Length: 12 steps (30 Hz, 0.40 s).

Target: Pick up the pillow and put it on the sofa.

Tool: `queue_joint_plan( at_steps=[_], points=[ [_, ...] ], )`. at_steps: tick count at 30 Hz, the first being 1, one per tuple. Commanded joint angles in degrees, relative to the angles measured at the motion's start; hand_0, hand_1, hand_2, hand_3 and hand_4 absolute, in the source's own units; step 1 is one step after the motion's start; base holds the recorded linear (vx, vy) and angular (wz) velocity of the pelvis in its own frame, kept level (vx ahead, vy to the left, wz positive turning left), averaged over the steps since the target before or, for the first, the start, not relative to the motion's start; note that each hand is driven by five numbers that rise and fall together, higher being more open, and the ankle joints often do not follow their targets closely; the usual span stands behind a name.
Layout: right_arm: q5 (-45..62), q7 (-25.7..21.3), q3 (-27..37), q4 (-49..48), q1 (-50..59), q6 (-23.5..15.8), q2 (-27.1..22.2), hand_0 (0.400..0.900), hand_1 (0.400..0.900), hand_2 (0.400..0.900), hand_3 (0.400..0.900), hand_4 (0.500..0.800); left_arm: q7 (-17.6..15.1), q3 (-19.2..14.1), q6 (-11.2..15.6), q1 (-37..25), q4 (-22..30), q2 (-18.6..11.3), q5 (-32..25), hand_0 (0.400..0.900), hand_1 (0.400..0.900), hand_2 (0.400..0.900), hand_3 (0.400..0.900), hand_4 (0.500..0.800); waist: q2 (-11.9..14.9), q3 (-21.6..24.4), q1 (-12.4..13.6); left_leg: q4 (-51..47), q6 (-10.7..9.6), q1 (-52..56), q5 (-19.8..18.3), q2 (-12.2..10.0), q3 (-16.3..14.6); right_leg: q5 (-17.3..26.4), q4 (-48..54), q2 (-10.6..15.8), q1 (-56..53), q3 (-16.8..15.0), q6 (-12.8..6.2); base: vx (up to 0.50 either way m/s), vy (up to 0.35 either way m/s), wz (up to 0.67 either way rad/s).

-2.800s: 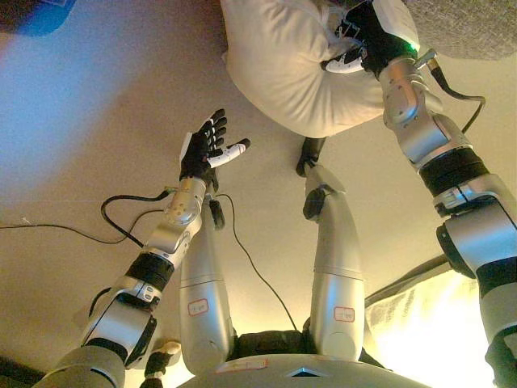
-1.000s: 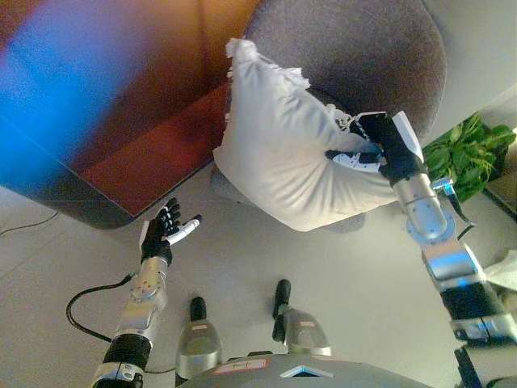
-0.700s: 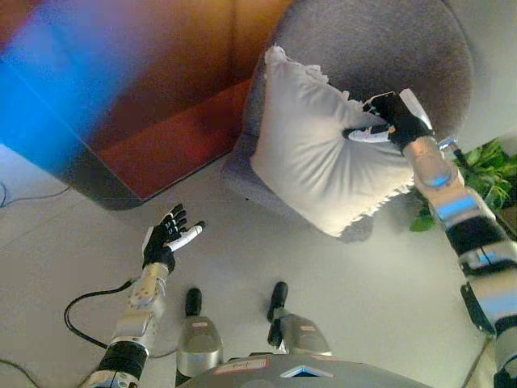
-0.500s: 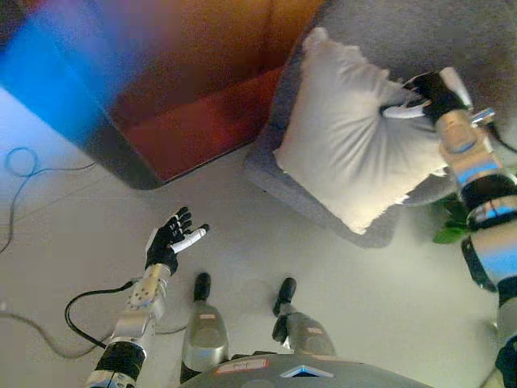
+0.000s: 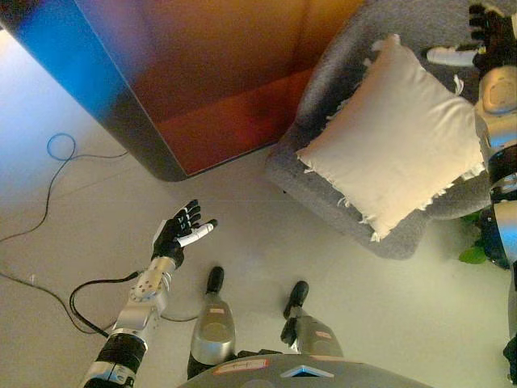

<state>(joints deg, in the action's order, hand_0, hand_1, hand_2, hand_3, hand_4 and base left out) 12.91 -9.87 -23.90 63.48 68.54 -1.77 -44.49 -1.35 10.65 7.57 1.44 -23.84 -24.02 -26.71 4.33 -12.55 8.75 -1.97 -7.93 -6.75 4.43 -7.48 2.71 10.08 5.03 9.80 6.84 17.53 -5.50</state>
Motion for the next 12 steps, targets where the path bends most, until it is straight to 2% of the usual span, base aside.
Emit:
queue_joint_plan(
  at_steps=[1,2,5,7,8,11,12],
  points=[
    [0.8,-4.2,1.3,-13.0,-0.8,-5.7,-2.3,0.9,0.9,0.9,0.9,0.8,-1.2,0.8,2.9,-1.7,4.1,-2.2,1.1,0.9,0.9,0.9,0.9,0.8,1.7,5.2,-2.8,1.8,2.4,3.8,-4.2,0.3,-2.1,-2.5,-0.9,2.8,-5.4,-1.5,-5.05,0.02,0.049,-0.28],
    [0.7,-4.2,1.7,-13.5,-1.3,-5.5,-2.3,0.9,0.9,0.9,0.9,0.8,-1.2,0.8,2.9,-1.6,4.1,-2.3,1.1,0.9,0.9,0.9,0.9,0.8,1.8,5.2,-2.6,1.8,2.4,3.9,-4.3,0.3,-2.2,-2.5,-0.9,2.8,-5.5,-1.6,-5.06,0.02,0.08,-0.41],
    [-0.1,-3.5,7.0,-26.0,-11.3,-6.2,-1.0,0.9,0.9,0.9,0.9,0.8,-1.3,-0.6,2.2,-0.9,3.8,-0.8,2.1,0.9,0.9,0.9,0.9,0.8,1.2,5.9,-5.1,2.2,2.7,5.6,-5.4,0.3,-3.8,-2.8,-1.3,3.0,-5.9,-3.0,-5.03,0.0,0.065,-0.34],
    [-1.1,-2.7,14.4,-37.2,-24.7,-7.2,2.8,0.9,0.9,0.9,0.9,0.8,-1.4,-2.0,2.0,-0.4,4.5,0.6,3.0,0.9,0.9,0.9,0.9,0.8,0.7,6.6,-6.8,2.4,3.0,7.0,-6.2,0.2,-5.1,-3.0,-1.4,3.3,-6.3,-3.9,-5.1,0.0,0.068,-0.37],
    [-1.3,-2.7,14.9,-37.8,-25.4,-7.0,2.9,0.9,0.9,0.9,0.9,0.8,-1.4,-1.9,2.0,-0.2,4.5,0.4,3.0,0.9,0.9,0.9,0.9,0.8,0.9,6.7,-6.6,2.3,3.0,7.1,-6.3,0.2,-5.1,-3.0,-1.4,3.2,-6.3,-3.9,-5.1,-0.01,0.051,-0.32],
    [-3.3,0.5,22.0,-51.3,-42.8,-7.8,9.1,0.9,0.9,0.9,0.9,0.8,-1.2,-3.5,1.4,-0.2,4.2,2.2,5.2,0.9,0.9,0.9,0.9,0.8,0.3,7.5,-9.0,2.1,3.2,9.0,-7.0,0.0,-6.9,-3.3,-1.5,3.3,-6.7,-5.2,-5.28,-0.02,0.033,-0.29],
    [-3.4,0.5,22.4,-52.0,-43.5,-7.5,9.3,0.9,0.9,0.9,0.9,0.8,-1.2,-3.3,1.4,0.0,4.2,2.1,5.2,0.9,0.9,0.9,0.9,0.8,0.5,7.7,-8.7,2.1,3.2,9.1,-7.0,0.0,-7.0,-3.3,-1.5,3.3,-6.8,-5.3,-5.29,-0.01,0.016,-0.19]
  ],
)
